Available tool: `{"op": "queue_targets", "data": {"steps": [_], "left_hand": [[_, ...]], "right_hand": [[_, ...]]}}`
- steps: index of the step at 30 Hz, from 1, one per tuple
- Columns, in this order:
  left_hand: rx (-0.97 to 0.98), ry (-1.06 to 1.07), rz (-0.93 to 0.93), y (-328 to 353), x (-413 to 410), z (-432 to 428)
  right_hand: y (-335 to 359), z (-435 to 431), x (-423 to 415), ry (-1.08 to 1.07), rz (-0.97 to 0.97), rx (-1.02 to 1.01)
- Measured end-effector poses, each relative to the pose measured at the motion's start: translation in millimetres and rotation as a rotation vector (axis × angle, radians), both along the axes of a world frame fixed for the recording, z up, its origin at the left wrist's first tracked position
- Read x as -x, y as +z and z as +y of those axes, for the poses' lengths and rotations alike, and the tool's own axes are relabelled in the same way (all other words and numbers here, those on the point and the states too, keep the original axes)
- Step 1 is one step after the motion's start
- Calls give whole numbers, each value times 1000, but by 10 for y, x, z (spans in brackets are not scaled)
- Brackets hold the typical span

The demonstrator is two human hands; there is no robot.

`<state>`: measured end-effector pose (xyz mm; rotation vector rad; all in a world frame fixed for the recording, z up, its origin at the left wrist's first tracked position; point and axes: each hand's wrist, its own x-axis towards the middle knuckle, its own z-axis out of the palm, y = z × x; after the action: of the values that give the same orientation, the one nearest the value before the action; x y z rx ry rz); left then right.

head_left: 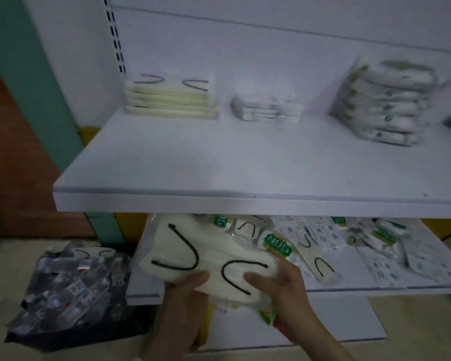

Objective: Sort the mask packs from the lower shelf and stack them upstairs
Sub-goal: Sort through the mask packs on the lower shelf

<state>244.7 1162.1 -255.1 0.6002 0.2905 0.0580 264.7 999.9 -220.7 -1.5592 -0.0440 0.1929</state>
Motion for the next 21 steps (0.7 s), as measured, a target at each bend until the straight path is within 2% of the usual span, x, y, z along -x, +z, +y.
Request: {"op": "queue_targets", "data": {"steps": [2, 3, 4, 5, 6, 7, 8, 11, 12, 17, 21], "left_hand": [[96, -51, -172, 326, -70, 180], [152, -75, -351, 485, -130, 239], [45, -26, -479, 586, -209, 331], [-106, 52, -470, 716, -279, 415], [-315, 114, -338, 817, -356, 534], [-418, 192, -242, 964, -403, 666], [-537, 201, -242, 1103, -477, 803], [-902, 143, -412, 1682, -662, 1066], [-1002, 117, -405, 1779, -762, 1131], [-1146, 178, -263, 1753, -1107, 1165], [-1117, 187, -161, 1638, -1196, 1134]], "right_hand": [[437, -103, -25, 106, -129, 31], [658, -131, -58, 148, -213, 76], [864, -153, -106, 176, -295, 118], [1062, -161, -171, 191, -367, 148], [1235, -157, -256, 192, -430, 175], [1380, -156, -365, 186, -486, 199], [1504, -151, -488, 177, -537, 226], [1753, -67, -877, 182, -689, 381], [1773, -26, -1005, 188, -707, 425], [1557, 200, -1415, 163, -560, 399], [1383, 178, -1531, 23, -363, 262]]}}
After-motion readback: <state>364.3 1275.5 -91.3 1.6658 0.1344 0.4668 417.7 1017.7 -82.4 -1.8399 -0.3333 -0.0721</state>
